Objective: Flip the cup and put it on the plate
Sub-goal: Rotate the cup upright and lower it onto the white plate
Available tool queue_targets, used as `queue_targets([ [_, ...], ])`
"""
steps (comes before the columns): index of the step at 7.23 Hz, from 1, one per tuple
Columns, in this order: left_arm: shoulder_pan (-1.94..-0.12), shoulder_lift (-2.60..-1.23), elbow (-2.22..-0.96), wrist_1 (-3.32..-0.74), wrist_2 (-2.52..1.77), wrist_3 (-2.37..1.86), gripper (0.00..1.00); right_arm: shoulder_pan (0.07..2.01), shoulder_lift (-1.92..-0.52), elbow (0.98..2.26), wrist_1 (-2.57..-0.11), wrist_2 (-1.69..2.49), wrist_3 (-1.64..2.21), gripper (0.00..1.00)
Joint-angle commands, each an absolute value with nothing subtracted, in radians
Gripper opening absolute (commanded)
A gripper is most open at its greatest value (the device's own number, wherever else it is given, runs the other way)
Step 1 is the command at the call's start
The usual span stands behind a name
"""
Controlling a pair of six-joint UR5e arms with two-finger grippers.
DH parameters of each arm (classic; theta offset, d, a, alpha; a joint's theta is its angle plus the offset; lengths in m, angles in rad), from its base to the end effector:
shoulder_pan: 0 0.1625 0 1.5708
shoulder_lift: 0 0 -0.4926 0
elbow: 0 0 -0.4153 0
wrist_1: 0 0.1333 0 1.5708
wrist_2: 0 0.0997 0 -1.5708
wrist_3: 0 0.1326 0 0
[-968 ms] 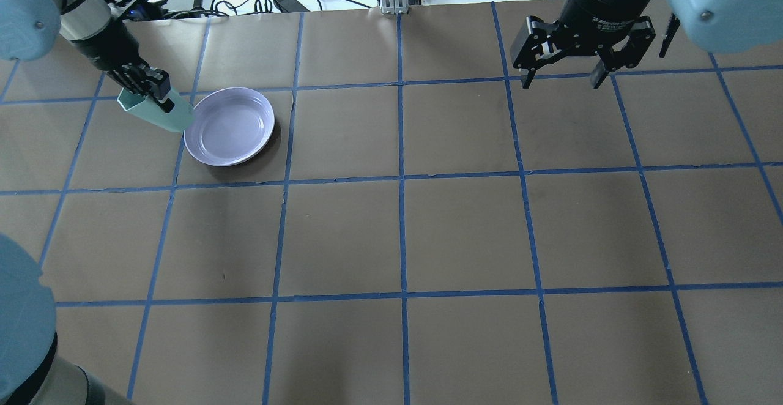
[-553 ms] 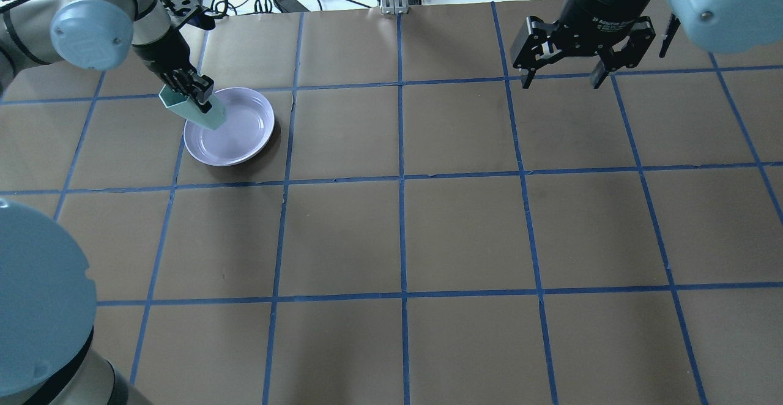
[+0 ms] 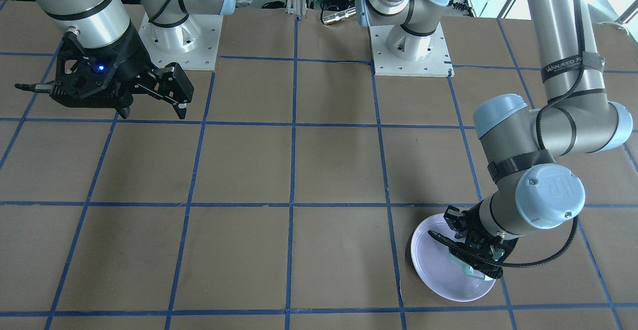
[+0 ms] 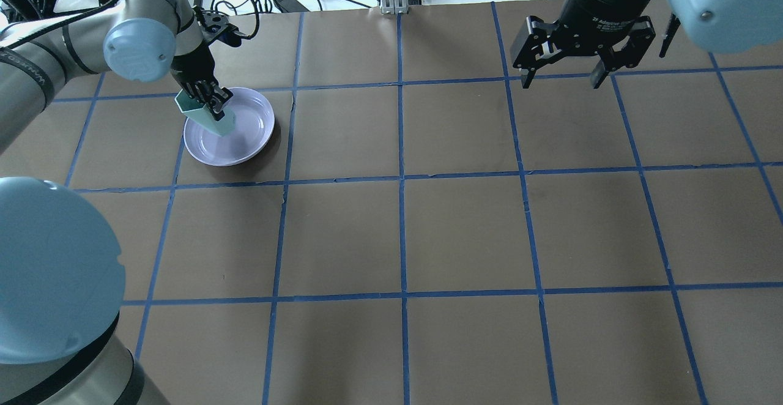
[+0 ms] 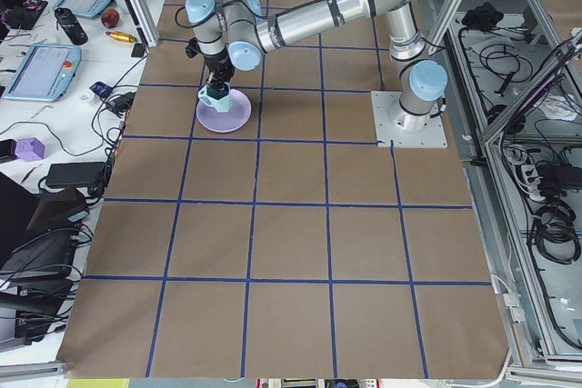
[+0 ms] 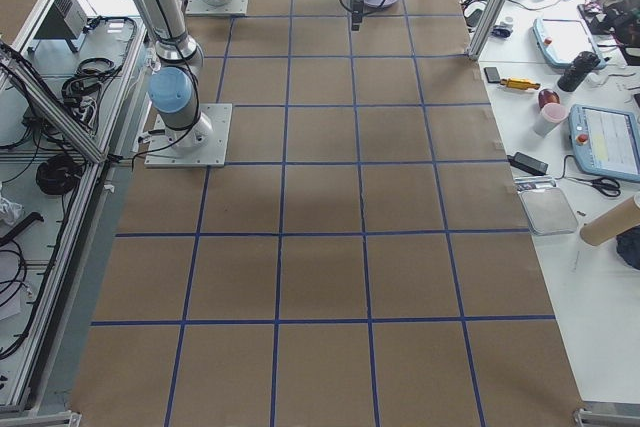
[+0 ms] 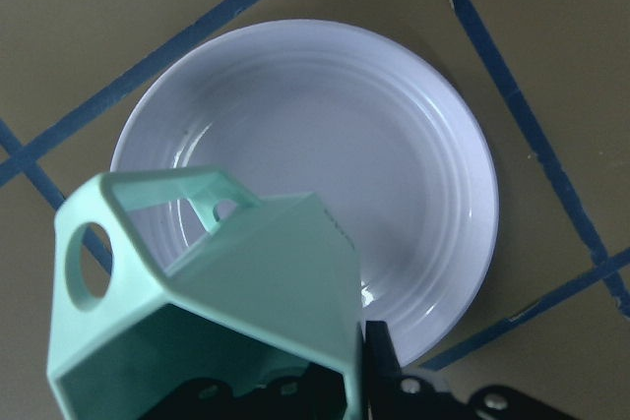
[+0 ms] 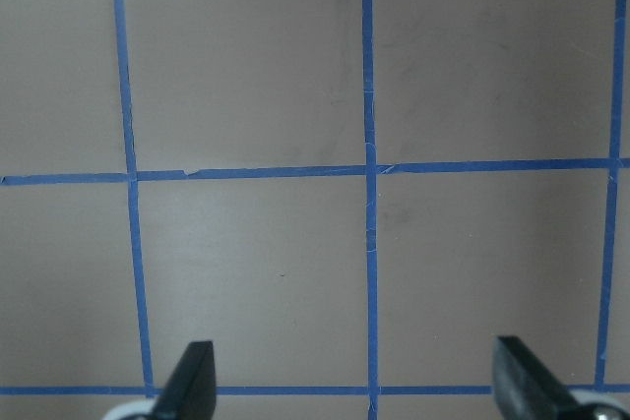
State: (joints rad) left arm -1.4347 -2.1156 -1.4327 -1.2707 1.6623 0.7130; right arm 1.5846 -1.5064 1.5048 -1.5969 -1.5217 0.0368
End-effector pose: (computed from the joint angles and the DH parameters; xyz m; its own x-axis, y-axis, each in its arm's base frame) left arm -0.0221 -0.7316 0.2776 -0.8355 0.5495 0.0009 0.5442 0.8272 0.1399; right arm 0.1474 -0.5483 0.5251 -0.9985 0.0216 -0.0500 0.0230 0.9994 -0.0259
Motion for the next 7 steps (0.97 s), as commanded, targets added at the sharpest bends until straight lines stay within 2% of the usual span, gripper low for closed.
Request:
queue_targets([
  [1,-1.469,-2.14,-1.433,-1.272,1.67,0.712,0.0,1.585,-1.506,1.505,-1.597,-1.522,0.037,1.0],
  [7,-1.477,-2.148,-1.436,-1.279,1.732,0.683,0.0,1.585,-1.506,1.505,-1.597,-1.522,0.037,1.0],
])
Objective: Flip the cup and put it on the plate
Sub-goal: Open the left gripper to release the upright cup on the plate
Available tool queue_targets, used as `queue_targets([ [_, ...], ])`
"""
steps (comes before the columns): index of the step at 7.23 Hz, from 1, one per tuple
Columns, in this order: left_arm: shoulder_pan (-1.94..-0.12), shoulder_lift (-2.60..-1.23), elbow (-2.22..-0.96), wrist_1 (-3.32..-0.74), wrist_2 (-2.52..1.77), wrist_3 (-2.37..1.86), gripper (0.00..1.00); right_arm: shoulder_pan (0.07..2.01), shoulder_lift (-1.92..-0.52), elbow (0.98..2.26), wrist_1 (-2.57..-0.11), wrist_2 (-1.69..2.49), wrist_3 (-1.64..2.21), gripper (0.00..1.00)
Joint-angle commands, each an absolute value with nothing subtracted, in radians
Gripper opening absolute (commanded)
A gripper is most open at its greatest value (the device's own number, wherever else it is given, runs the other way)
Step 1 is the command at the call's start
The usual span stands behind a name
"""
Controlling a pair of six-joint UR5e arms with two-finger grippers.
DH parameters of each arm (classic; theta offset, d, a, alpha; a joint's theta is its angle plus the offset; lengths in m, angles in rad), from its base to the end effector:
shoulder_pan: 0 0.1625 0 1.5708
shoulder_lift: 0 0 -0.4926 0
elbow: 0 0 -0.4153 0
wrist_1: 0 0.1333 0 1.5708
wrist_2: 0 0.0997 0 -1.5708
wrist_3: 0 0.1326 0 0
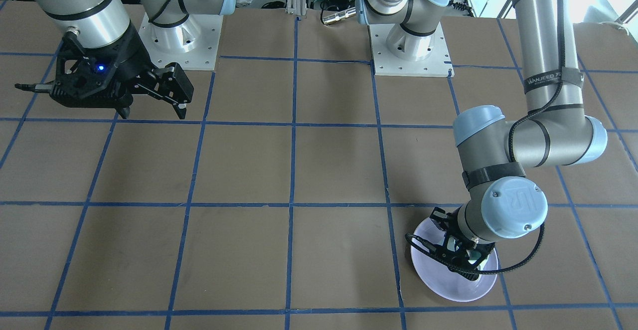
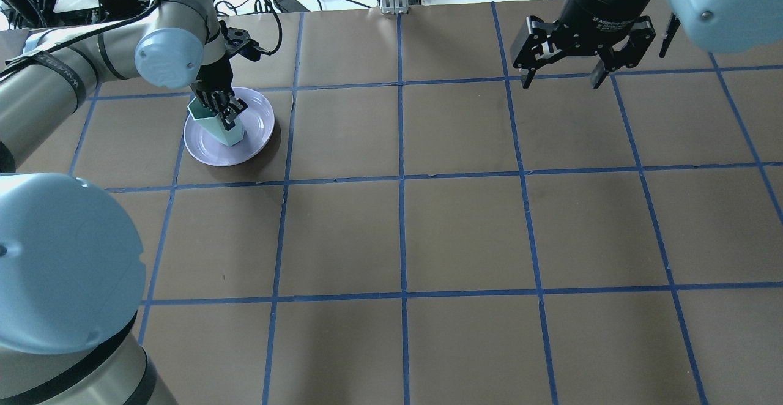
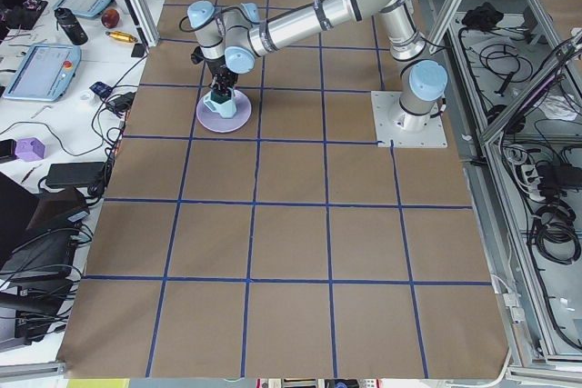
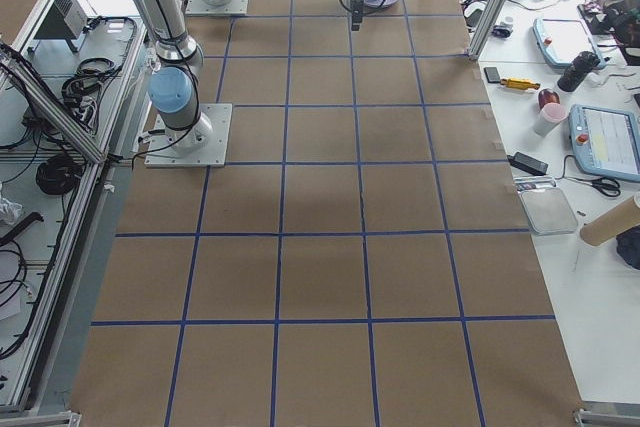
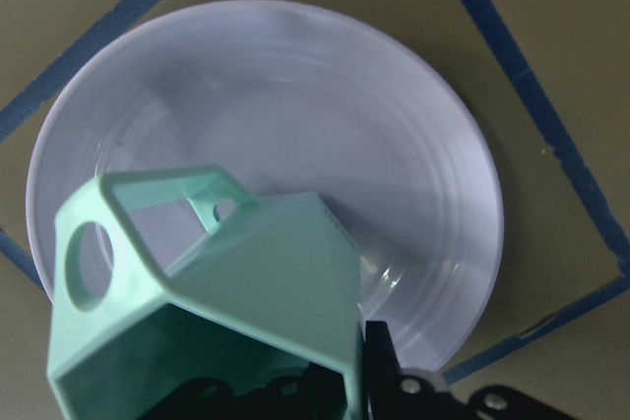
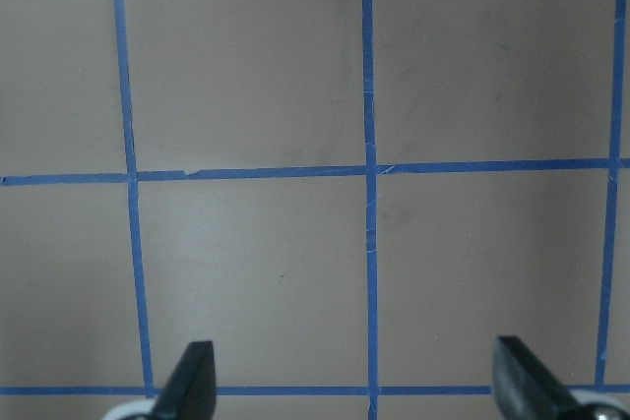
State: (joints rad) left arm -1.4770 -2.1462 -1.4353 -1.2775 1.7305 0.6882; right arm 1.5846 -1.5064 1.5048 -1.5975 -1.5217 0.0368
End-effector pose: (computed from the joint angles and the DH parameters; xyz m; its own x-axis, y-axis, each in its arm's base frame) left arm -0.0440 -0.7307 0.2548 -0.8197 0.5720 -0.0287 0.5541 0.8048 0.2128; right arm 0.1474 -0.5484 0.5252 -0.9985 0.0216 -0.0501 0.0230 0.9994 -0.0265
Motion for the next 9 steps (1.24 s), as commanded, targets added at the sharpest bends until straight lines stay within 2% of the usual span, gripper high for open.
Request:
queue_targets([
  [1,-1.476,-2.151,-1.439,-1.275,1.726,0.68,0.96,1.585,-1.506,1.505,-1.597,-1.522,0.037,1.0],
  [2,-1.476,-2.142,-1.436,-1.284,1.729,0.68,1.0,1.585,-1.506,1.505,-1.597,-1.522,0.037,1.0],
  [4,-1.482,-2.065,-1.424,-1.369,1.718,0.654,1.0,1.585,-1.506,1.505,-1.597,-1.522,0.037,1.0],
  [9,-1.486,-1.78,-1.434,-1.578,1.622,0.37,1.0,1.585,-1.506,1.505,-1.597,-1.522,0.037,1.0],
])
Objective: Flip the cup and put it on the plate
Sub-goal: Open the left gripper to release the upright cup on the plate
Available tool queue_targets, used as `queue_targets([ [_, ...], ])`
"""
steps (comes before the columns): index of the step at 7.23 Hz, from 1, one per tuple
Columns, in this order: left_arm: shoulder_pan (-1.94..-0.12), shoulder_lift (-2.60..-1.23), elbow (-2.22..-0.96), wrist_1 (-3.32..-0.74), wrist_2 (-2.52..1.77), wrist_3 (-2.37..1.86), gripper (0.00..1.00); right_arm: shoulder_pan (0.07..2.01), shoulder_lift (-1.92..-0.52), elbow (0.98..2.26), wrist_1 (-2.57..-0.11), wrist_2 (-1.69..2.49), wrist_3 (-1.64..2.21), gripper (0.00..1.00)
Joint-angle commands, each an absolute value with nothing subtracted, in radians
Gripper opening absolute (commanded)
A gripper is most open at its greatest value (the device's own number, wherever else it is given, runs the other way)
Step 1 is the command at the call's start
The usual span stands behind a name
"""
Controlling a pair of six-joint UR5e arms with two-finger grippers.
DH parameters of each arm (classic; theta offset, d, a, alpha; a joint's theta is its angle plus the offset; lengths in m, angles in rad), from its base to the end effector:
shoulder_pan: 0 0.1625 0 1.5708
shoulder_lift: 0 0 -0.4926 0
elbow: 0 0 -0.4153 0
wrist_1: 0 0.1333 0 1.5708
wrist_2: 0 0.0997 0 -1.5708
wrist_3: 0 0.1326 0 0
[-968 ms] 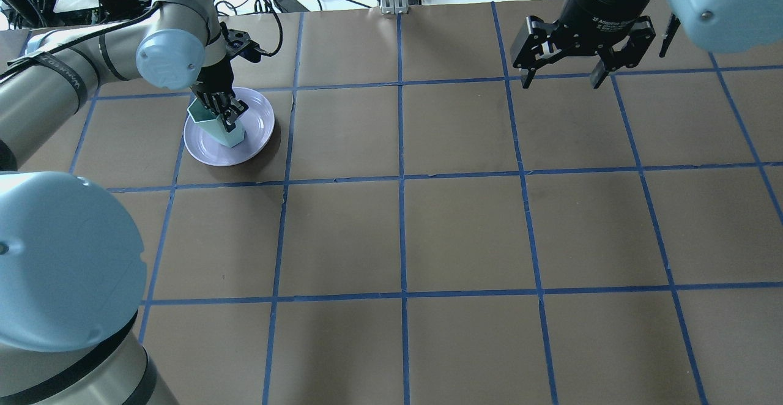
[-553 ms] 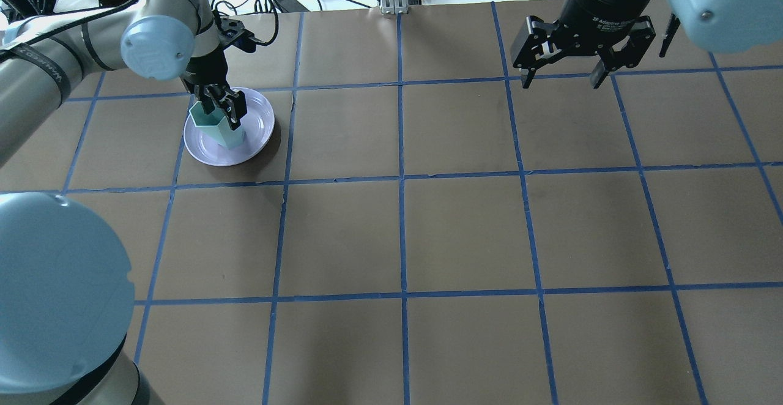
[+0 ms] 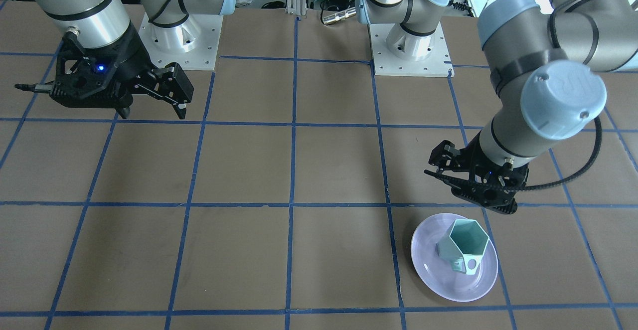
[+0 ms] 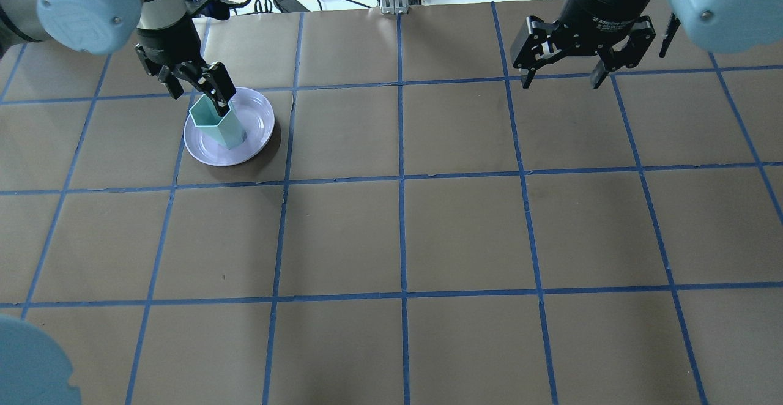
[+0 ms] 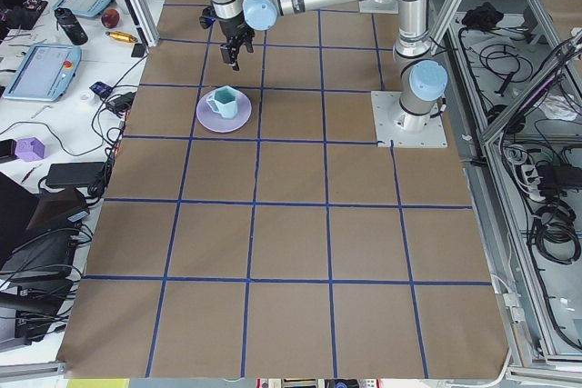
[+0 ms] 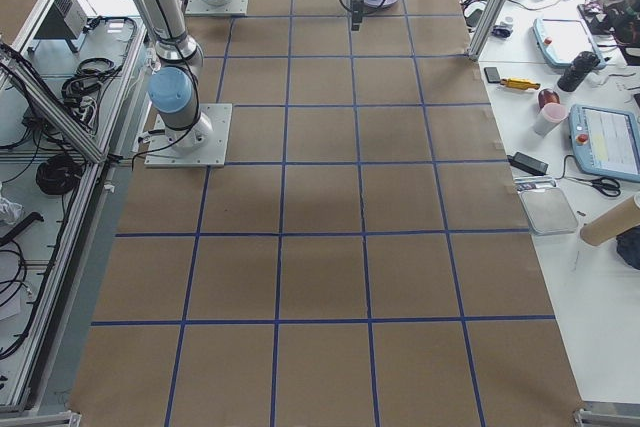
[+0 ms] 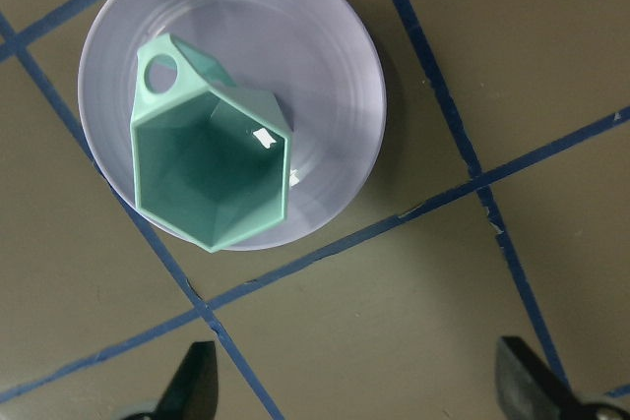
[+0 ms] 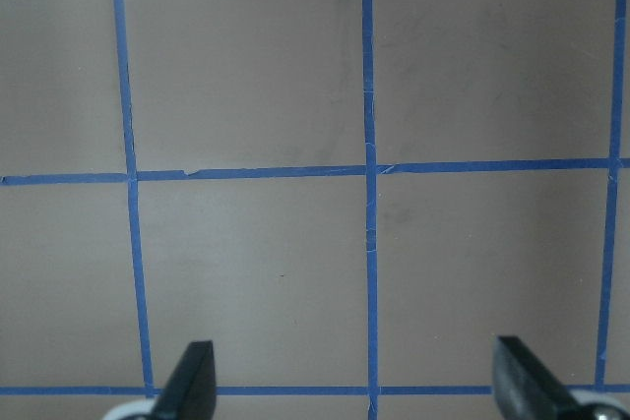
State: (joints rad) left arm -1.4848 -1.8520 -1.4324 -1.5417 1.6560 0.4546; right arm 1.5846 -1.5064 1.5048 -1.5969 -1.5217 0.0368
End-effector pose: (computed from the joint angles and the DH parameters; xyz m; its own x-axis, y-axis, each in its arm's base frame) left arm -0.0673 -0.6400 0.4341 -0.9301 0.3664 -0.0261 0.3596 0.9227 0.1391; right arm 0.1474 -0.5483 0.5251 -0.9985 0.0216 -0.0500 0.0230 0.9994 -0.0259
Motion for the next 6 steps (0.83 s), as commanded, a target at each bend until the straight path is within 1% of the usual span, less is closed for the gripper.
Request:
queue_targets([
  [1,-1.486,-1.731,-1.437,-1.589,1.603,0.297,1.0,1.585,-1.506,1.505,-1.597,-1.522,0.037,1.0],
  [4,-1.508,-1.619,-1.483,-1.588,1.598,0.07,1.0,1.585,-1.506,1.505,-1.597,-1.522,0.037,1.0],
  [6,-1.563,-1.594,-1.496,-1.585,1.598,-0.065,1.0,1.585,-1.506,1.505,-1.597,-1.522,0.037,1.0],
])
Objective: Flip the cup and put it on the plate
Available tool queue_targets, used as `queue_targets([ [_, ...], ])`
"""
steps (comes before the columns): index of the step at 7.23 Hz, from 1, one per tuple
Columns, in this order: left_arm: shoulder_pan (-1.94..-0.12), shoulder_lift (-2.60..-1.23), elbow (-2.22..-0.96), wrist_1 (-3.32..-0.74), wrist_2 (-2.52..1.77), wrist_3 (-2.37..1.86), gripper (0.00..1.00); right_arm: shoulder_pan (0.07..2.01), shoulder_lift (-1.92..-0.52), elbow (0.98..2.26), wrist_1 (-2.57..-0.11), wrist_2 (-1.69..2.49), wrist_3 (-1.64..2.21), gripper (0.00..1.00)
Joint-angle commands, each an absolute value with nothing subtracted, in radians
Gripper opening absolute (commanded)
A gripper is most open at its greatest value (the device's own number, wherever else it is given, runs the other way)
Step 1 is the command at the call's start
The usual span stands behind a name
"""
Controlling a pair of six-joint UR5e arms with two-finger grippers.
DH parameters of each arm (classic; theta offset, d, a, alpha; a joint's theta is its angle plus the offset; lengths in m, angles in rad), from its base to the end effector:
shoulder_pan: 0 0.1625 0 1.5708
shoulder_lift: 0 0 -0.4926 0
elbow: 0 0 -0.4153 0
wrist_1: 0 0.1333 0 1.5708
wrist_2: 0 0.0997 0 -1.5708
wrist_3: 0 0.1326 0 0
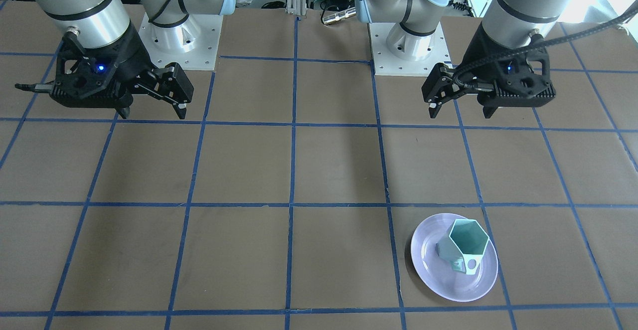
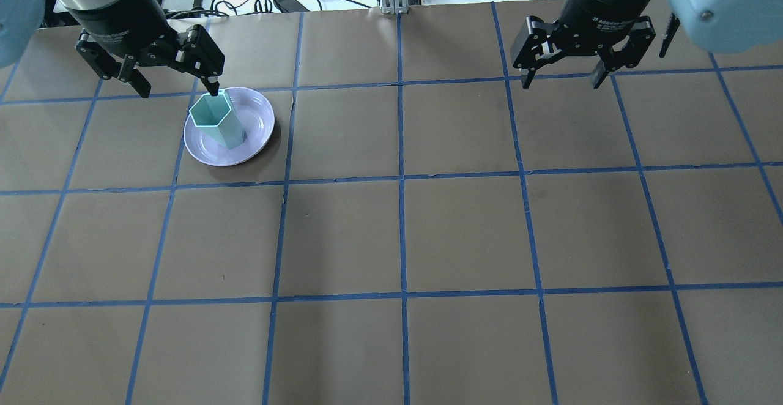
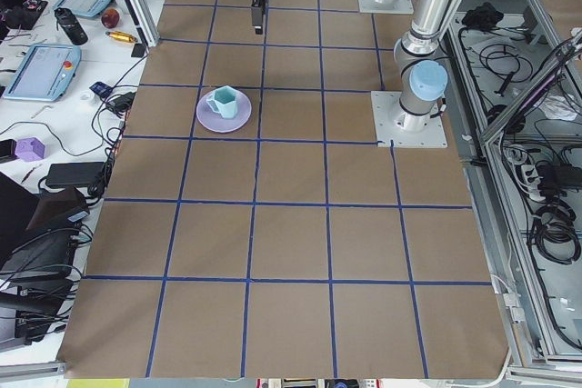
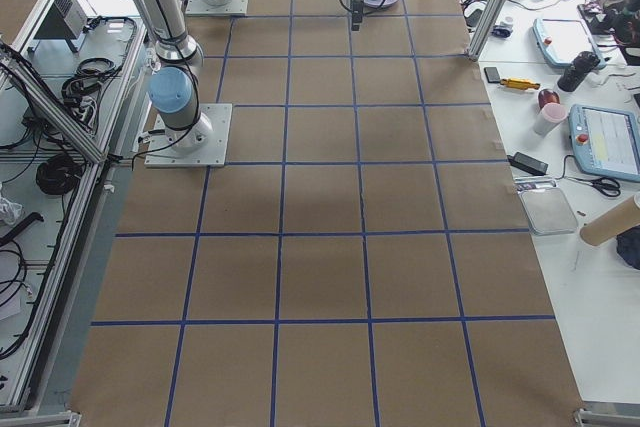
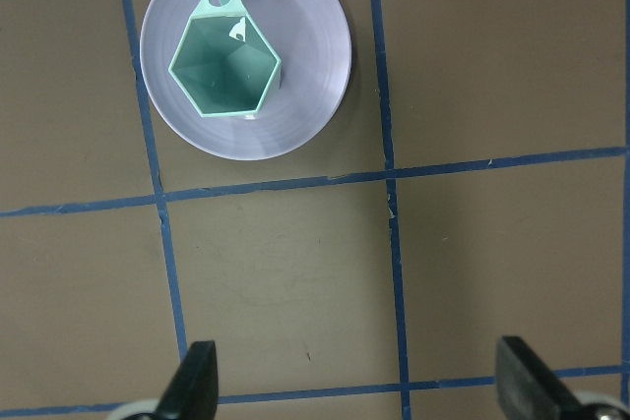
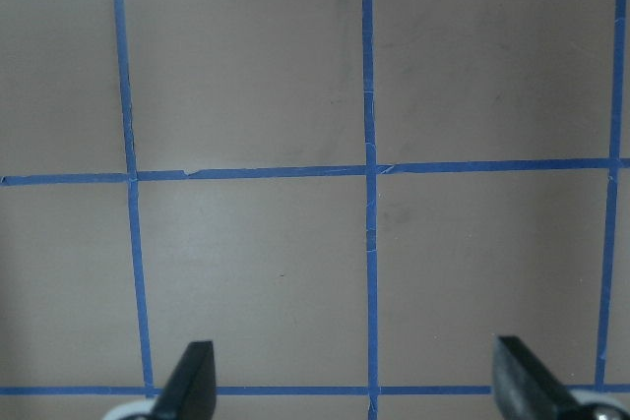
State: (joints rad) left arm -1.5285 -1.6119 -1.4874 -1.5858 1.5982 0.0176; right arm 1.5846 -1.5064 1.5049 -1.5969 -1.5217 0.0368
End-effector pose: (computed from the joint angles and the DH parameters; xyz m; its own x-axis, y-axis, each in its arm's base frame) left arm -0.1068 -0.5435 0.5425 -0.9993 -0.0254 -0.0279 -0.0247 0.9993 -0.0268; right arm 0.1474 -0.5483 0.5251 -0.9985 0.0216 -0.0500 0.0230 0.9994 -0.0258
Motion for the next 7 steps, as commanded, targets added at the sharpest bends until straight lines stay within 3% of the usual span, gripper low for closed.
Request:
queue_targets([
  [1,-1.59,-1.6,-1.499,-1.583,1.6,-0.086,1.0,1.585,-1.506,1.505,-1.597,-1.522,0.037,1.0],
  [7,-1.583,-1.585,-1.496,-1.585,1.603,-0.066,1.0,1.585,-1.506,1.505,-1.597,-1.522,0.037,1.0],
])
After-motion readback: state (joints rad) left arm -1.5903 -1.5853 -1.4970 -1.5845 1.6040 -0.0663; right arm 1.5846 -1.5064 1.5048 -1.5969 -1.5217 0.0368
